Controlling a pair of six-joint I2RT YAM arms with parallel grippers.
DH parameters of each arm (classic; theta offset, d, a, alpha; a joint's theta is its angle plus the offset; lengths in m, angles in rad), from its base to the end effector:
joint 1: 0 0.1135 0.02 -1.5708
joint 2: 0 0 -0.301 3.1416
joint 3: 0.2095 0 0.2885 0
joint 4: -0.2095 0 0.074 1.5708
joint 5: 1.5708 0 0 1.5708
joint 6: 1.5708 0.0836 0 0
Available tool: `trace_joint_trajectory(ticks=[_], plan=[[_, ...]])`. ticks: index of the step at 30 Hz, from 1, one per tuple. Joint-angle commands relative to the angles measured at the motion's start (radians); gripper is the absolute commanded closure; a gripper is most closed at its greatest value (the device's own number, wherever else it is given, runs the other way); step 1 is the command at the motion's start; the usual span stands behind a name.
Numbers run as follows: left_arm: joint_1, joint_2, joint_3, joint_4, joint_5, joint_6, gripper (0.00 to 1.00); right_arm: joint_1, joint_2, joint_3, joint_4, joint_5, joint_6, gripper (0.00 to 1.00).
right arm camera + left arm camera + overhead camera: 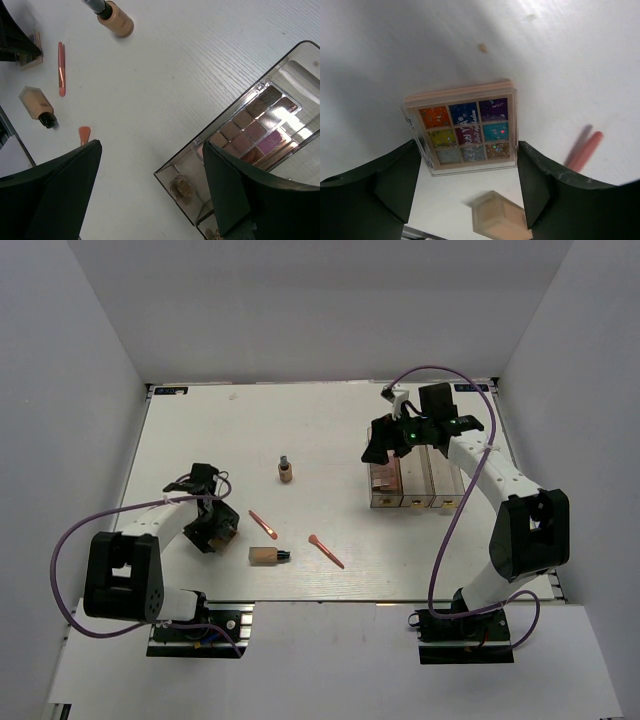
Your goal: Organize the makeup
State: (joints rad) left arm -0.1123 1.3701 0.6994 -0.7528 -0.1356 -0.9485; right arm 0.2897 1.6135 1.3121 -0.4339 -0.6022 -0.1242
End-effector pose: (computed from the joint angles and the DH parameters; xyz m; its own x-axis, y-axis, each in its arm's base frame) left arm 0.2411 -0.0158 0.1249 -0.6472 -0.7372 -0.1942 -0.7454 0.6653 -0.0413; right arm 0.3948 0.1671 0.2919 -0.5589 -0.2731 -0.7830 -0.7127 0.6409 0.2852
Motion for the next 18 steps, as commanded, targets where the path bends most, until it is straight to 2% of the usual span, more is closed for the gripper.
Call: trace_joint_trajectory(ticks=[1,4,5,7,9,10,12,13,15,16,18], plan=[[-0.018,-0.045,0.043,0.093,0.047,0.062,0.66,-0.009,-0.010,0.027,0.018,-0.030,-0.017,0.15],[-0.027,-0.097,0.104,0.115,0.134,0.134,0.70,-0.017,-0.018,0.029,0.017,-0.039,-0.017,0.18],[-0.027,-0.117,0.112,0.156,0.228,0.158,0.71,-0.020,-0.023,0.029,0.015,-0.039,-0.017,0.19],[-0.036,-0.149,0.138,0.197,0.306,0.203,0.72,-0.032,-0.027,0.030,0.017,-0.025,-0.014,0.22],[-0.049,-0.149,0.192,0.237,0.416,0.227,0.73,-0.037,-0.035,0.030,0.021,0.022,0.006,0.34],[-0.073,-0.138,0.227,0.271,0.453,0.229,0.73,-0.043,-0.043,0.032,0.029,0.039,0.014,0.46],[-0.098,-0.120,0.259,0.311,0.543,0.221,0.74,-0.055,-0.046,0.030,0.035,0.091,0.026,0.57],[-0.131,-0.093,0.276,0.355,0.562,0.212,0.75,-0.061,-0.047,0.030,0.044,0.116,0.046,0.67],[-0.174,-0.045,0.353,0.392,0.602,0.203,0.75,-0.076,-0.055,0.029,0.049,0.171,0.060,0.79],[-0.222,0.018,0.389,0.401,0.605,0.203,0.75,-0.080,-0.059,0.027,0.053,0.194,0.078,0.92],[-0.272,0.088,0.507,0.423,0.614,0.201,0.75,-0.098,-0.070,0.021,0.058,0.257,0.092,1.00]])
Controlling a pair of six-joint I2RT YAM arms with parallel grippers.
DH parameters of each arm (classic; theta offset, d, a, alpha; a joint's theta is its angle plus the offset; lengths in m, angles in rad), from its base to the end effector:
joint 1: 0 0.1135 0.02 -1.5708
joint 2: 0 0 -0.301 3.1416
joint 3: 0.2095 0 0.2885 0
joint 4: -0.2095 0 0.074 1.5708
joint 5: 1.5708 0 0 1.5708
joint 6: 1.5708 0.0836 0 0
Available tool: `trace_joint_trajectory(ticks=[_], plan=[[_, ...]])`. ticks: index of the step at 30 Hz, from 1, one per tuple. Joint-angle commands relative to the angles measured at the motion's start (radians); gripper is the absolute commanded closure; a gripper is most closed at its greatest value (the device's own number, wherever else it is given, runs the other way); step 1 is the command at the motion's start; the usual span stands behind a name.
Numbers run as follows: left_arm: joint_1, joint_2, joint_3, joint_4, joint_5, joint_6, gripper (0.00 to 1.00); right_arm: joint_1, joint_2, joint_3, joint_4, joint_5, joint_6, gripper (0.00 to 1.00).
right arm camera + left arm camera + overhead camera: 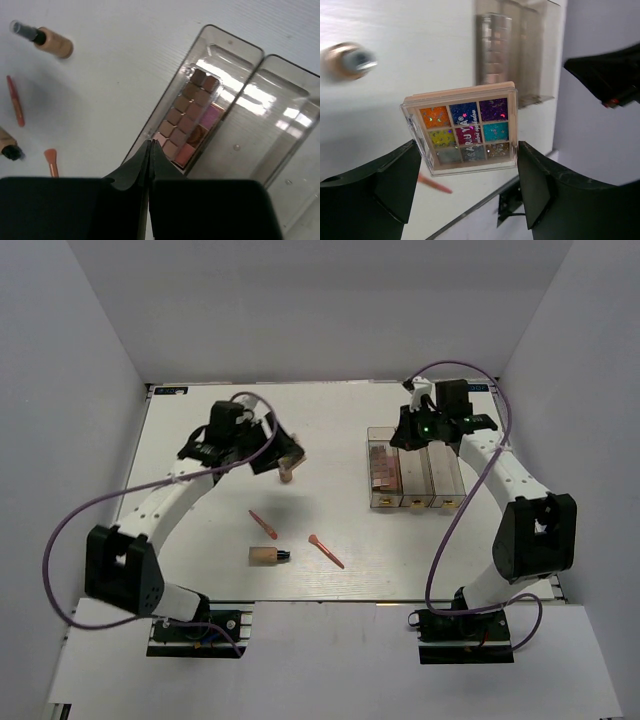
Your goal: Organize the makeup
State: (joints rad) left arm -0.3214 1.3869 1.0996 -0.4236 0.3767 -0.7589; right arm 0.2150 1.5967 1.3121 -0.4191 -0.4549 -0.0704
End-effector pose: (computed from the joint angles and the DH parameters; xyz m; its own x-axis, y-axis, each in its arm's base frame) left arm 0.3390 -0.1453 0.2880 -0.8333 -0.3969 -0.3847 -0.0210 0.7181 -0.6956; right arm 0.4114 0.1274 0.2963 -0.5941 -0.1944 -0.7806 -0.5621 0.7945 0.2300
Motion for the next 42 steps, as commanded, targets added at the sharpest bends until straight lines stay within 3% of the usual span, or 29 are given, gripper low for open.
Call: trace_joint_trajectory(ticks=[1,9,17,34,42], plan=[[-0.112,0.146,0.153,0.106,0.097,0.012,0.75,-0.029,-0.063,0.016,0.046,0.133,0.053,1.00],[-0.263,0.544,0.645,0.079,0.083,0.016,0.74,-0.103,-0.135,-0.034,0.052,0.239,0.063,1.00],[-0.353,0.808,0.847,0.187,0.114,-0.025,0.72,-0.157,-0.185,-0.106,0.077,0.219,0.093,1.00],[-0.390,0.903,0.907,0.063,0.007,0.020,0.56,-0.201,-0.190,-0.140,0.092,0.147,0.095,1.00],[-0.390,0.874,0.925,-0.036,-0.084,0.075,0.55,-0.204,-0.185,-0.149,0.095,0.124,0.100,1.00]])
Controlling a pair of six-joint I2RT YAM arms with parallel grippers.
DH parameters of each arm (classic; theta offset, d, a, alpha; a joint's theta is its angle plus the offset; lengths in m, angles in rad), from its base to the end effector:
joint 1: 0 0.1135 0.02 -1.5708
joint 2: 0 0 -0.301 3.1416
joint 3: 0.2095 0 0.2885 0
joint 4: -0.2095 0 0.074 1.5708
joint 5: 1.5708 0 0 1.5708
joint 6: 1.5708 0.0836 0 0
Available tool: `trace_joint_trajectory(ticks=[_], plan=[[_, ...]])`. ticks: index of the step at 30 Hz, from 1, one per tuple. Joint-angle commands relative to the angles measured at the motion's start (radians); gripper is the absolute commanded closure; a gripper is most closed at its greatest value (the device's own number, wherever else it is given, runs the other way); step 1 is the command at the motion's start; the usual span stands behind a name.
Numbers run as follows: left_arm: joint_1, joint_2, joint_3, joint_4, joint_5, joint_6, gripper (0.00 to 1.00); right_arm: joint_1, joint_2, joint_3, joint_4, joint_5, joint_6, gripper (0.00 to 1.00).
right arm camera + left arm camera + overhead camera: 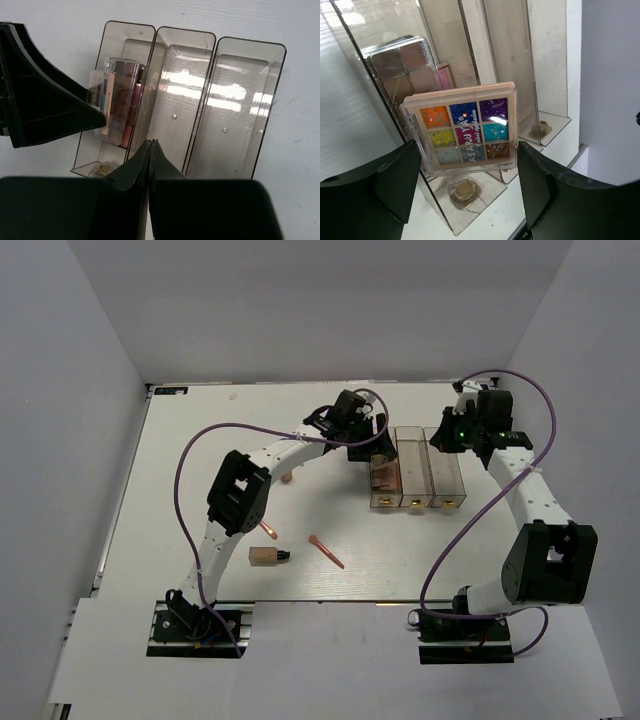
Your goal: Organize the makeup
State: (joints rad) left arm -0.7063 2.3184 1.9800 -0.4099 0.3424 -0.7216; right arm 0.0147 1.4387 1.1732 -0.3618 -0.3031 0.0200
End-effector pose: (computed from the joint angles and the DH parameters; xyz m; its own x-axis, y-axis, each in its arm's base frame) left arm 0.4555 -0.4255 0.1932 -0.9161 -0.0364 -0.3993 0.2576 0.7098 -0.6556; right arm 0.3925 0.0307 0.3055 -0.5919 0.0104 -0.8060 -0.2439 0.9507 0.1914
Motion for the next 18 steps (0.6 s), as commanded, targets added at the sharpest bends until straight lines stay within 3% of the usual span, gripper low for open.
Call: trace_joint_trajectory(ticks=[1,7,11,18], plan=[[-0.005,-0.057,0.043,-0.055,-0.055,0.039,0.55,-0.002,-0.029,-0.009,0.040,-0.030,0.009,1.00],[-0.024,-0.051,0.045,-0.070,-0.072,0.040,0.50,-0.002,-0.027,-0.010,0.040,-0.036,0.014,0.99],[-0.024,-0.048,0.048,-0.076,-0.082,0.034,0.31,-0.032,-0.031,-0.014,0.041,-0.037,0.012,0.98],[-0.024,-0.053,0.056,-0.072,-0.092,0.025,0.20,-0.033,-0.032,-0.017,0.040,-0.045,0.015,0.97]])
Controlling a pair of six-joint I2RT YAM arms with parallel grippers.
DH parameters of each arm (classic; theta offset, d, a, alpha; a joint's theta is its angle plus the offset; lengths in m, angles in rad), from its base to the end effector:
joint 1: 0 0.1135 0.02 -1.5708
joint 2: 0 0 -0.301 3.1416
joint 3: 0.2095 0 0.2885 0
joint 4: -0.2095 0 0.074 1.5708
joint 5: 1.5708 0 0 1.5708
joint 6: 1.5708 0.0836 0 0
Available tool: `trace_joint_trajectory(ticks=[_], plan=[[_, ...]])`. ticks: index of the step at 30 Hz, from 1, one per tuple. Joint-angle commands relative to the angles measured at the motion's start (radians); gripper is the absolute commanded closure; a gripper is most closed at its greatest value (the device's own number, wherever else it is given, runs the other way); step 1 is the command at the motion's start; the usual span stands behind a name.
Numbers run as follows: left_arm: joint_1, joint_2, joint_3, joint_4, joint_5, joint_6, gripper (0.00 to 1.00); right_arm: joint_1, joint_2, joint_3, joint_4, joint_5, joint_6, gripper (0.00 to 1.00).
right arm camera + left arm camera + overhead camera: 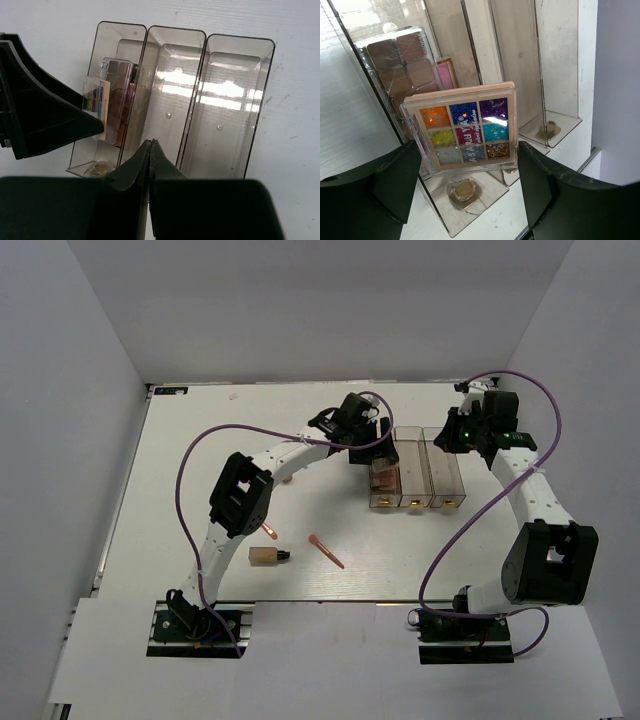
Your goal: Organize the makeup
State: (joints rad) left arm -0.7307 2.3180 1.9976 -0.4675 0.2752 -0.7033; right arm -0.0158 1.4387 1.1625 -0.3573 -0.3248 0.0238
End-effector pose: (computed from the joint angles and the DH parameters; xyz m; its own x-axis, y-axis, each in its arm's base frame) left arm 0.4467 -0.4309 0.1929 -0.9103 -0.0199 -0.4134 0.2573 0.7550 -0.6031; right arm 0.3921 0.0205 0.3019 -0.5975 0.0320 -0.8012 -0.2280 0.9512 0.2080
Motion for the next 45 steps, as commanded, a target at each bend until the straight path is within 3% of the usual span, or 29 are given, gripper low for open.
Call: trace_joint_trajectory(ticks=[1,6,17,19,20,21,22,24,25,27,29,32,36,37,41,45], plan=[[0.001,-0.052,0.041,-0.014,-0.025,0.005,0.17,-0.003,-0.034,-0.007,0.037,-0.023,0.011,0.96],[0.001,-0.060,0.053,0.001,-0.022,-0.012,0.02,-0.003,-0.035,-0.009,0.035,-0.030,0.008,0.95],[0.001,-0.126,0.076,0.039,-0.044,-0.044,0.02,-0.004,-0.049,-0.015,0.031,-0.094,-0.019,0.89],[0.010,-0.167,0.075,0.047,-0.053,-0.045,0.02,-0.006,-0.054,-0.015,0.021,-0.156,-0.062,0.82],[0.010,-0.184,0.073,0.050,-0.054,-0.045,0.02,-0.004,-0.057,-0.017,0.015,-0.262,-0.124,0.78],[0.019,-0.219,0.066,0.047,-0.056,-0.042,0.02,-0.004,-0.055,-0.020,-0.003,-0.336,-0.174,0.65],[0.019,-0.239,0.063,0.043,-0.062,-0.036,0.02,-0.004,-0.049,-0.015,-0.035,-0.508,-0.235,0.58],[0.028,-0.282,0.037,0.011,-0.082,-0.007,0.02,0.005,-0.012,0.008,-0.218,-0.646,-0.464,0.44],[0.028,-0.334,0.017,-0.003,-0.091,0.007,0.02,0.013,0.002,0.025,-0.270,-0.727,-0.529,0.40],[0.037,-0.435,-0.082,-0.051,-0.132,0.037,0.02,0.066,0.040,0.049,-0.441,-0.737,-0.725,0.39],[0.037,-0.518,-0.181,-0.101,-0.198,0.041,0.02,0.128,0.034,0.065,-0.499,-0.685,-0.817,0.40],[0.059,-0.711,-0.419,-0.135,-0.260,0.013,0.02,0.262,-0.027,0.014,-0.453,-0.559,-0.817,0.41],[0.082,-0.969,-0.686,-0.169,-0.384,-0.076,0.02,0.511,-0.041,-0.046,-0.339,-0.378,-0.685,0.46],[0.082,-1.021,-0.768,-0.181,-0.408,-0.123,0.02,0.543,-0.032,-0.050,-0.286,-0.299,-0.591,0.48],[0.091,-1.244,-0.922,-0.256,-0.482,-0.217,0.02,0.736,0.046,-0.040,-0.190,-0.090,-0.385,0.50],[0.100,-1.328,-1.017,-0.322,-0.496,-0.330,0.02,0.872,0.178,0.023,-0.239,0.108,-0.251,0.56]])
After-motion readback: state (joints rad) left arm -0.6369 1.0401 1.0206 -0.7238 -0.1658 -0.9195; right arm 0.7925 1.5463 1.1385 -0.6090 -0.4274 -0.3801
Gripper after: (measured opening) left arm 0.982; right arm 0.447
